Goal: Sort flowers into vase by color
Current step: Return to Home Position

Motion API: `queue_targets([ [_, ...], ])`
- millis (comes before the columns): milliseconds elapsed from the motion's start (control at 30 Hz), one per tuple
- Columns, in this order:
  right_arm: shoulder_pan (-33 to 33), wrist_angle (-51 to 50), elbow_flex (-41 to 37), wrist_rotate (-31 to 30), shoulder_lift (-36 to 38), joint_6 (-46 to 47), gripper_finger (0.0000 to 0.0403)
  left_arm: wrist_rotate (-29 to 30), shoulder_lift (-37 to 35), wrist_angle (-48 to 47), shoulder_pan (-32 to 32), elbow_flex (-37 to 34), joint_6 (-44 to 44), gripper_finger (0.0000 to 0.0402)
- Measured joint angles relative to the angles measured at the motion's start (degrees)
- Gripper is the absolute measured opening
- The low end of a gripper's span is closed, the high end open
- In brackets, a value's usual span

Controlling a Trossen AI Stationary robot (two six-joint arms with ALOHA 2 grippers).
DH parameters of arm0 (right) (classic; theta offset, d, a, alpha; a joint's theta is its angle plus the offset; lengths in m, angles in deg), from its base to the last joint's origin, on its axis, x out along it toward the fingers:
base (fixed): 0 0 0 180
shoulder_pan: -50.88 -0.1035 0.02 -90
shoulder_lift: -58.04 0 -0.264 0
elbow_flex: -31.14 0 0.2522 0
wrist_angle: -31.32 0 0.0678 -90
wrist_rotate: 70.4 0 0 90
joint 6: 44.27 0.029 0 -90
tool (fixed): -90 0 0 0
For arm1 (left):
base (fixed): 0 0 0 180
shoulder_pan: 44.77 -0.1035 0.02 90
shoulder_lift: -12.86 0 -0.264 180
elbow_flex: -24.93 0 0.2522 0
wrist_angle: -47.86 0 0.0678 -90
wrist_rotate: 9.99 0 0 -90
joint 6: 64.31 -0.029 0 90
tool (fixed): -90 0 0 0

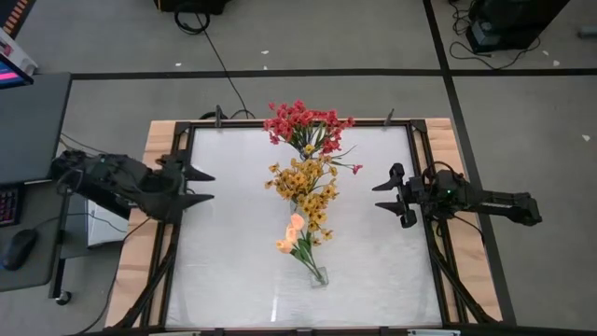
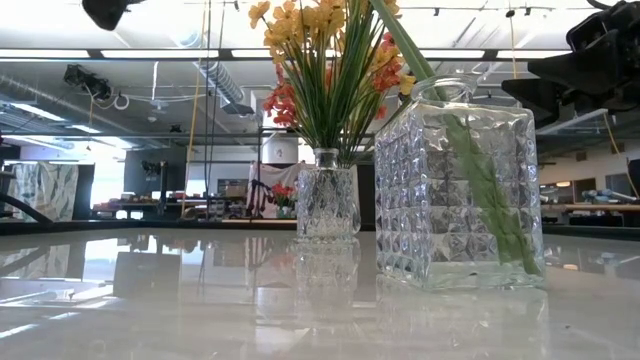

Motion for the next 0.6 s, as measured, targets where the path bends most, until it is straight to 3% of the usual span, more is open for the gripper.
queue_targets([
  [300,0.0,0.0,0.0,0.0,0.0,0.0,0.0229,0.0,-12.7,-3.9,-4.2,-2.2,0.0,0.0249],
  [600,0.0,0.0,0.0,0.0,0.0,0.0,0.0229,0.0,-23.1,4.9,-9.1,-12.3,0.0,0.0249],
])
